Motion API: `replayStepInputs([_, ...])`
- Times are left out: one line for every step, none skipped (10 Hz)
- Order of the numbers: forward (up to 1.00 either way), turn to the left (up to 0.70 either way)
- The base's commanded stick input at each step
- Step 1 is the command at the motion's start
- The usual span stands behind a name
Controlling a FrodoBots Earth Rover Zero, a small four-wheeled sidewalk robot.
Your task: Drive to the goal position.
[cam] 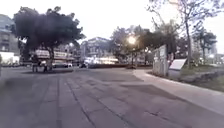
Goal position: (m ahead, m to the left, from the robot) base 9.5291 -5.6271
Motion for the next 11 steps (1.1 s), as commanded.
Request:
replayStepInputs([0.70, -0.30])
replayStepInputs([0.70, -0.35])
replayStepInputs([0.70, -0.35])
replayStepInputs([0.70, -0.35])
replayStepInputs([0.70, -0.35])
replayStepInputs([0.70, -0.35])
replayStepInputs([0.70, -0.35])
replayStepInputs([0.70, -0.35])
replayStepInputs([0.70, -0.12])
replayStepInputs([0.70, -0.01])
replayStepInputs([0.70, 0.00])
